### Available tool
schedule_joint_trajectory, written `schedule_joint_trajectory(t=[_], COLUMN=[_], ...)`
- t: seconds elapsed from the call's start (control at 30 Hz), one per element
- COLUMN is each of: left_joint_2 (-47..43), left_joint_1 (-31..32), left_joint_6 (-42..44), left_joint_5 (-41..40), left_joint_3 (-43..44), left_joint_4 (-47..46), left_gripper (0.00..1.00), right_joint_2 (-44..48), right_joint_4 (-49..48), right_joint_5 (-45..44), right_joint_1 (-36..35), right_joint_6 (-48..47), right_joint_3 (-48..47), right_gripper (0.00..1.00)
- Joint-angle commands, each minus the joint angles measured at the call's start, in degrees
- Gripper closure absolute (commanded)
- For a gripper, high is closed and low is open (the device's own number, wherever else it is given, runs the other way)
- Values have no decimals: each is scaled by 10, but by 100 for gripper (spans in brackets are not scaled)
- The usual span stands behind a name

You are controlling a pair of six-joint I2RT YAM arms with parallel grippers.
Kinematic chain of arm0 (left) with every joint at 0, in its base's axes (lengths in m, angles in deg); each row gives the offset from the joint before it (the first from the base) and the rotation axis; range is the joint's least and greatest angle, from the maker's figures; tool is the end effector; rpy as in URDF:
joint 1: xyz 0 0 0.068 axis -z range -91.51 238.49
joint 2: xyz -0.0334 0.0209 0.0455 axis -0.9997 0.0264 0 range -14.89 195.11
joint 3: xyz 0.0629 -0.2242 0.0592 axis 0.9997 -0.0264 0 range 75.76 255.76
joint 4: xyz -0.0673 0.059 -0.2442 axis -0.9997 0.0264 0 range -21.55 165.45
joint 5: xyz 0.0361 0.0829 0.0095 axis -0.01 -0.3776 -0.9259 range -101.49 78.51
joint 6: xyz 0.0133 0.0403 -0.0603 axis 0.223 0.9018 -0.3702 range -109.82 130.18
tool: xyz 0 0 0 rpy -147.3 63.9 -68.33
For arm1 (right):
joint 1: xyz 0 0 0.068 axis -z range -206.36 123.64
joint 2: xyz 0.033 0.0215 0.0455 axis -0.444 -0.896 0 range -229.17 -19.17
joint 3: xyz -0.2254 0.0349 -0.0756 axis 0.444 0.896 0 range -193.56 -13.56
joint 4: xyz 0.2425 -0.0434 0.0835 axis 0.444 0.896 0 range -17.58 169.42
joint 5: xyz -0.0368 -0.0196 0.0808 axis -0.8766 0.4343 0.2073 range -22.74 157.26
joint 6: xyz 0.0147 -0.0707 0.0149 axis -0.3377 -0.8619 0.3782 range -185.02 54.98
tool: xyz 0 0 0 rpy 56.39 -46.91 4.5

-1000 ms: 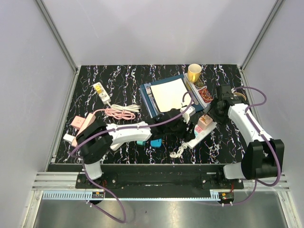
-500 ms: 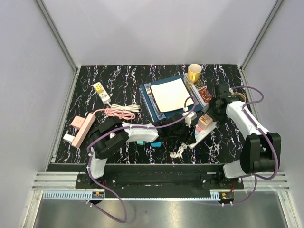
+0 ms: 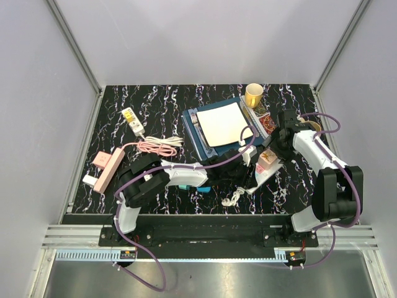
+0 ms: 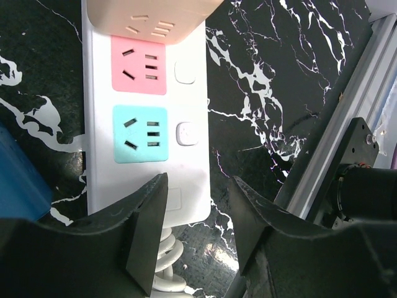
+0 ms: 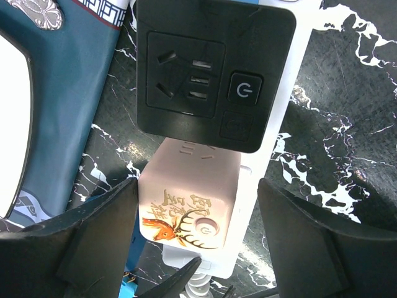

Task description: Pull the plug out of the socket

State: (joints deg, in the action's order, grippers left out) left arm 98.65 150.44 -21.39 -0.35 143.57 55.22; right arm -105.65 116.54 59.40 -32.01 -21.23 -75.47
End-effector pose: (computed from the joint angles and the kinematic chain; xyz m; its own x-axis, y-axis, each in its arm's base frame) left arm 0.1957 -0.3924 0.1197 -0.7087 0.2377 -0.6643 0.6708 0.5188 -0.5300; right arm 0.3008 0.0213 0.1707 -0.7024 0.6194 -0.3506 0.6069 0.7786 0.1596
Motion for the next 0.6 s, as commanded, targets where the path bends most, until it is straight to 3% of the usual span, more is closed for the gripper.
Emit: schedule_joint_trajectory(t=[0.0, 0.23, 0.37, 0.43, 0.57], left_joint_2=[22, 34, 34, 36, 47], left_joint_1=[4, 4, 4, 5, 4], left_joint_6=[-9, -18, -27, -33, -45], left_joint_5=[-25, -42, -68, -82, -98], left_joint_3=[0, 5, 0, 3, 9], left_joint_4=[12, 34, 52, 72, 102], left_gripper=[50, 50, 50, 50, 50], right_joint_2=[-3, -19, -5, 9, 18], right_joint_4=[-11, -10, -6, -7, 10], right_joint_5=[0, 7, 14, 17, 21], right_joint_1=[-4, -3, -3, -4, -3], right_joint_6=[10, 12, 14, 17, 22], right_joint_3=[-5, 1, -6, -13, -29], right_gripper=[18, 22, 37, 50, 60])
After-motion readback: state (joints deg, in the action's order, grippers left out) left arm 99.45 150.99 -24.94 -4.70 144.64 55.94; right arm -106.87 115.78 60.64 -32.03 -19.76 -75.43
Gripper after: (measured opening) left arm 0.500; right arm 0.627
